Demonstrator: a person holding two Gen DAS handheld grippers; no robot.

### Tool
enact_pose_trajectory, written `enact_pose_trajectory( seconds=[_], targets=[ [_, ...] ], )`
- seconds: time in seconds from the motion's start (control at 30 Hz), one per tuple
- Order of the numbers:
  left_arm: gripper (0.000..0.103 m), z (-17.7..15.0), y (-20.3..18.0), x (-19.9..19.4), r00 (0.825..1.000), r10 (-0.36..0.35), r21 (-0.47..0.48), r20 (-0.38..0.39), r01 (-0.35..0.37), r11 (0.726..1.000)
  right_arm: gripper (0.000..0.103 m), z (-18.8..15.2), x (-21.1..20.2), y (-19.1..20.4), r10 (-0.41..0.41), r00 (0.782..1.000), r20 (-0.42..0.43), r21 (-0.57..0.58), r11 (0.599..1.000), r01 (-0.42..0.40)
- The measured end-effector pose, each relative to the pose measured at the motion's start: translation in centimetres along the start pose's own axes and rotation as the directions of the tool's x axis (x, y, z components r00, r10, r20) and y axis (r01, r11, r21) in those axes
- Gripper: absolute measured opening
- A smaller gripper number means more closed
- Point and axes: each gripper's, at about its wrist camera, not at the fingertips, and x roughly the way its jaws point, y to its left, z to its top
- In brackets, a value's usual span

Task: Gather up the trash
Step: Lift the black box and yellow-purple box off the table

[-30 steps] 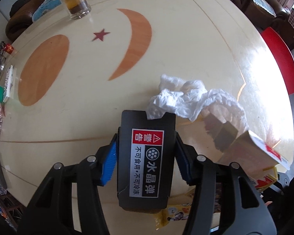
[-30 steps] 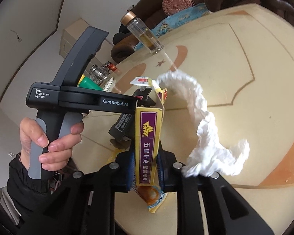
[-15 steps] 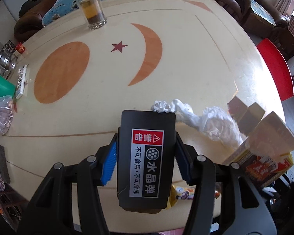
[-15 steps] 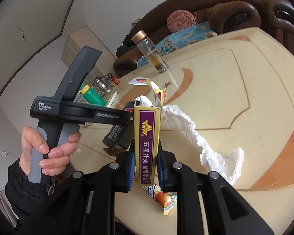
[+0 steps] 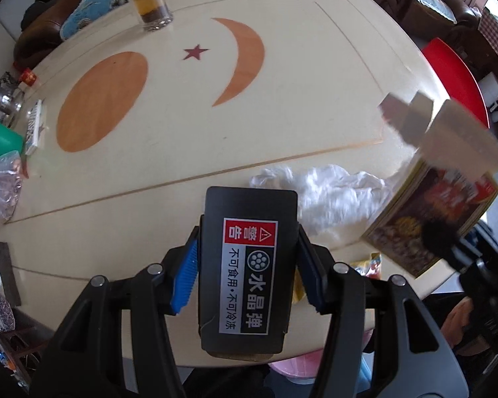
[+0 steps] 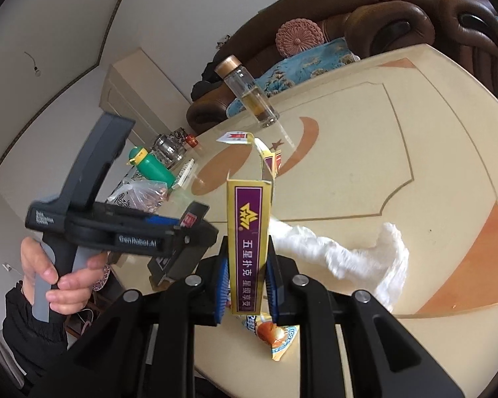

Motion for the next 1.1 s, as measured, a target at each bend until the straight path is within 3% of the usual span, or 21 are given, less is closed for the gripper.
enact_pose_trajectory(
  seconds=[0.33, 0.47, 1.1],
  targets=[
    [0.053, -2.4, 0.7, -3.3, 0.998, 0.000, -0.013, 0.057, 0.001, 1.000, 0.019, 0.2, -2.6, 1.9, -0.014, 0.999, 0.039, -0.039, 0.999, 0.016],
    [0.053, -3.7, 0.3, -5.1, 0.996, -0.001, -0.004, 0.084, 0.002, 1.000, 0.019, -0.1, -4.4, 3.4, -0.057, 0.997, 0.059, -0.080, 0.995, 0.061],
    [0.053, -13.1, -4.1, -14.1, 0.970, -0.043, 0.091, 0.239, 0.021, 0.996, 0.019, -1.8, -14.5, 10.2, -0.158, 0.978, 0.137, -0.162, 0.970, 0.179]
  ],
)
